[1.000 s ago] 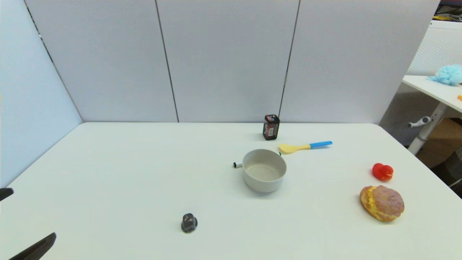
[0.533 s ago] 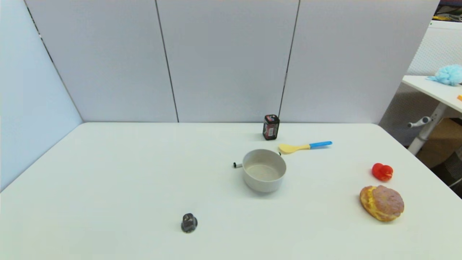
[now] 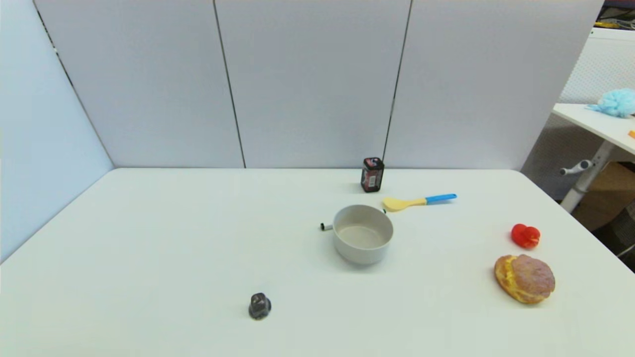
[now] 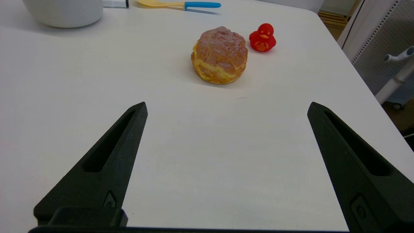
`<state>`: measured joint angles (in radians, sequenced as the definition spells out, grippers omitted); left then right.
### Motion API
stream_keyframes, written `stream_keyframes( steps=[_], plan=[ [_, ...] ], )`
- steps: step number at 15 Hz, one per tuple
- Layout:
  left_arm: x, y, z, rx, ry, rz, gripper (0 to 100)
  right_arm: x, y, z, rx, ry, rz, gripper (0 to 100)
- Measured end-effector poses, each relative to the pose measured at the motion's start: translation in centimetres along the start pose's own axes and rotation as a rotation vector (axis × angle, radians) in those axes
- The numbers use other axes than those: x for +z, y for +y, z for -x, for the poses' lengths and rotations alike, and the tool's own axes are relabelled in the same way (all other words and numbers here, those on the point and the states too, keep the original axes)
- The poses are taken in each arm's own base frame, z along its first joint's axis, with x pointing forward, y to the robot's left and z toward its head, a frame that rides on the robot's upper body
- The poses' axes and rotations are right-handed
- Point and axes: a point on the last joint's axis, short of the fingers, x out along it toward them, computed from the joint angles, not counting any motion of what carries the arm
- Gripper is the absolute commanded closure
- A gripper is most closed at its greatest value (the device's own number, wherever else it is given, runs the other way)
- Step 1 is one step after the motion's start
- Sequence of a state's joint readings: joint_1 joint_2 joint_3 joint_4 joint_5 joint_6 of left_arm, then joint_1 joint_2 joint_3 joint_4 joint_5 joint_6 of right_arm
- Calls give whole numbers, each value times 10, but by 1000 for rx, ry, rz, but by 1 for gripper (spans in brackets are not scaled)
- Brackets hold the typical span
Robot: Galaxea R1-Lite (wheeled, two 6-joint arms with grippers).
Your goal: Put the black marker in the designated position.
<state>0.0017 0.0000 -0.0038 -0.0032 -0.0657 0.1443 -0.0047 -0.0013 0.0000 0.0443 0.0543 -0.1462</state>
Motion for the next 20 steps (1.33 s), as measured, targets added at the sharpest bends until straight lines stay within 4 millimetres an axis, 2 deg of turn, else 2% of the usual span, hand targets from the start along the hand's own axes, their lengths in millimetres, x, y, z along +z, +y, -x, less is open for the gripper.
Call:
stream_keyframes(
  steps=[3,20],
  plan=[
    [0,1,0,36,2,78,0,0,0,0,0,0,0,0],
    [-1,1,0,39,3,80,0,0,0,0,-3,-3,8,0]
  ],
)
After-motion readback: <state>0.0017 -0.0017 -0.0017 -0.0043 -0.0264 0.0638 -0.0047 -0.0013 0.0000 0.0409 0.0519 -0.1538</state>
